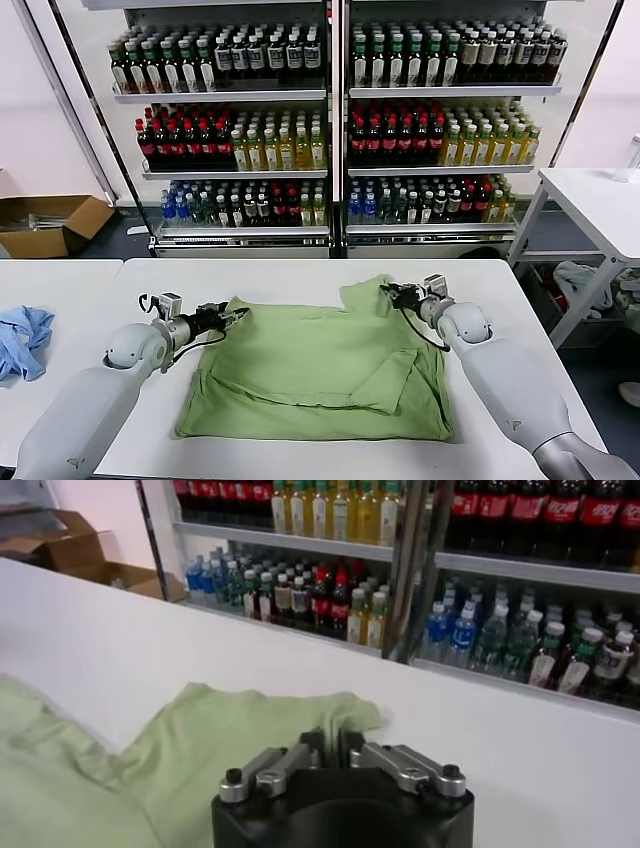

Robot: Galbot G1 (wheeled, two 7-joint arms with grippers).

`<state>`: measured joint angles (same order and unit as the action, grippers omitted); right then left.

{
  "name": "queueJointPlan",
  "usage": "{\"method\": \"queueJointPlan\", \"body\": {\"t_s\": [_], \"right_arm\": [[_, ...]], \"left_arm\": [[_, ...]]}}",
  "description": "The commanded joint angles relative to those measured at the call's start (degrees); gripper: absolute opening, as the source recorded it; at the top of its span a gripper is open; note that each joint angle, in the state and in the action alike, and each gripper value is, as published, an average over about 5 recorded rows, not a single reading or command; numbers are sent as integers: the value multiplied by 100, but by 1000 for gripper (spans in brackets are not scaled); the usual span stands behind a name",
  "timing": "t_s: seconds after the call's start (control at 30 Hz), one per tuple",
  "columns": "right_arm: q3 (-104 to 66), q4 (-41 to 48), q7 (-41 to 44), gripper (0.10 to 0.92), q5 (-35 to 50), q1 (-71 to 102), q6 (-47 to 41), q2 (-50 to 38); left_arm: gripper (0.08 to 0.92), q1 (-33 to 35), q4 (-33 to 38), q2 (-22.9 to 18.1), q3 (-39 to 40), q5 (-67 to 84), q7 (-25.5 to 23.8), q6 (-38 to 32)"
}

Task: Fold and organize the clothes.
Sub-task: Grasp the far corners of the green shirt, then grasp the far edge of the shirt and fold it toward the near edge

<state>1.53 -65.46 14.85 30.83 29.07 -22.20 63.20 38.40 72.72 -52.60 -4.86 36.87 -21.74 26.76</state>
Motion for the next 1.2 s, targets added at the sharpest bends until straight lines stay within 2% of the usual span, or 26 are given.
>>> {"method": "queueJointPlan", "body": {"t_s": [0.03,0.27,0.37,0.8,0.97,1.2], "right_arm": [[-290,-750,-64,110,468,270,25,-94],[-829,-1741,-203,106,854,938,-41,-326],[-1090,-2287,-282,106,991,1274,-102,-445],[-2739,-4674,-511,106,1643,3800,-248,-870],[-3282,-5350,-516,106,1786,4729,-239,-1077],[-3833,-5777,-413,106,1606,6025,-169,-1065]], "left_arm": [[353,41,178,47,-52,166,82,-119],[148,390,827,234,-349,302,142,-206],[96,712,1234,364,-590,310,156,-219],[87,3092,3204,998,-2304,347,230,-289],[87,3920,3790,916,-2719,221,315,-247],[87,4755,4139,799,-3099,4,373,-85]]}}
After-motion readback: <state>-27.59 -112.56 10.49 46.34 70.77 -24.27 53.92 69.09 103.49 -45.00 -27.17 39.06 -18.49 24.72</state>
